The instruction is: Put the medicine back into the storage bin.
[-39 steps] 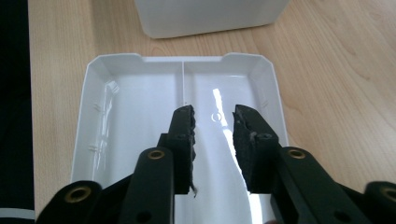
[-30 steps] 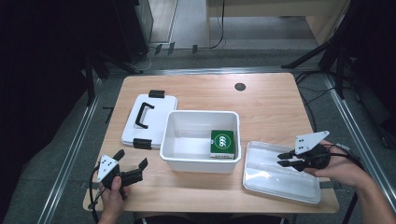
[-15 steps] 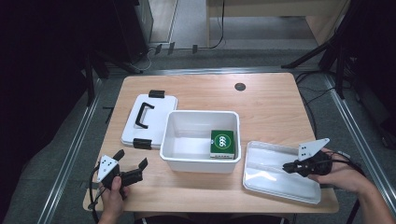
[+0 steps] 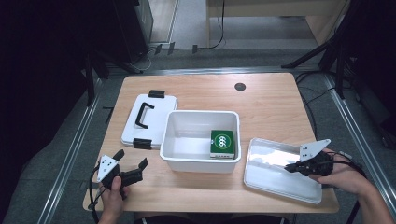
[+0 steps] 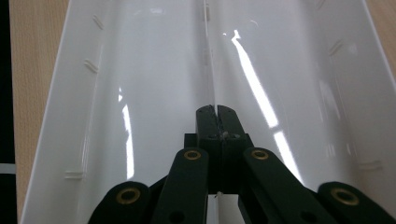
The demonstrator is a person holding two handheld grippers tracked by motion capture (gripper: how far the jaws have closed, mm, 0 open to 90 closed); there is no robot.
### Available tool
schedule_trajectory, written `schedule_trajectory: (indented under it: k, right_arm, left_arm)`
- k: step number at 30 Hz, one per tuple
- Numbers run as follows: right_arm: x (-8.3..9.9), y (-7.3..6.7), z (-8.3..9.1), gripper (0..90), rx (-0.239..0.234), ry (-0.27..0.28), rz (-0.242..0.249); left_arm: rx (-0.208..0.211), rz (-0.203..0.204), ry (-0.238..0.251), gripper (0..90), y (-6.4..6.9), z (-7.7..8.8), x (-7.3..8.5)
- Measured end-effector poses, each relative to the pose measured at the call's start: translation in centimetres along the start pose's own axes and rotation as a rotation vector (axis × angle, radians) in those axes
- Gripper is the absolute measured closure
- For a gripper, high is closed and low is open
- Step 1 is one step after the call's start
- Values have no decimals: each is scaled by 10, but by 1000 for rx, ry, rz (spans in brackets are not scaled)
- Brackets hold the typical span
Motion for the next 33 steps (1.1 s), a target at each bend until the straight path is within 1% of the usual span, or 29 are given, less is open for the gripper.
schedule_trajectory:
  k: [3, 5, 6, 7, 10, 11, 14, 17, 23, 24, 25, 27, 28, 33]
  right_arm:
    - [-1, 1, 9, 900, 14, 0, 7]
    - [-4, 1, 16, 900, 24, 10, 16]
    - [-7, 1, 23, 900, 34, 19, 22]
    - [-7, 1, 23, 900, 34, 19, 22]
    - [-12, 2, 34, 900, 52, 37, 35]
    - [-14, 3, 41, 900, 62, 44, 34]
    - [-16, 4, 47, 900, 66, 52, 38]
    - [-16, 6, 56, 900, 78, 51, 33]
    - [-20, 9, 76, 900, 98, 68, 30]
    - [-22, 10, 82, 900, 103, 74, 34]
    - [-22, 10, 82, 900, 103, 74, 34]
    - [-25, 10, 89, 900, 109, 77, 35]
    - [-29, 11, 95, 900, 111, 92, 37]
    - [-38, 12, 105, 900, 117, 104, 44]
  left_arm:
    - [-2, 2, 5, 0, -1, 0, -1]
    - [-3, 4, 5, 0, -1, 1, -1]
    - [-4, 2, 4, 0, -1, 1, -1]
    - [-4, 2, 4, 0, -1, 1, -1]
    - [-5, 0, 5, 0, 0, 1, -1]
    - [-5, 1, 8, 0, 0, 1, -1]
    - [-4, 3, 8, 0, -1, 1, -1]
    - [-4, 2, 8, 0, 0, 1, -1]
    - [-4, -2, 5, 0, 0, 1, -1]
    - [-5, -4, 5, 0, 0, 0, -1]
    - [-5, -4, 5, 0, 0, 0, -1]
    - [-5, -4, 4, 0, 0, 0, -1]
    - [-5, -3, 5, 0, 0, 0, -1]
    - [-3, -1, 7, 0, 0, 0, -1]
Point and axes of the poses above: each handheld gripper's, and its own axes: z roughly backward along the jaws, x roughly out of its underside, y roughly to its right, the point moved 6 cm from there along -z, roughly forward along the jaws, and after that the axes turned 14 degrees about -y, right-handed, at the moved point
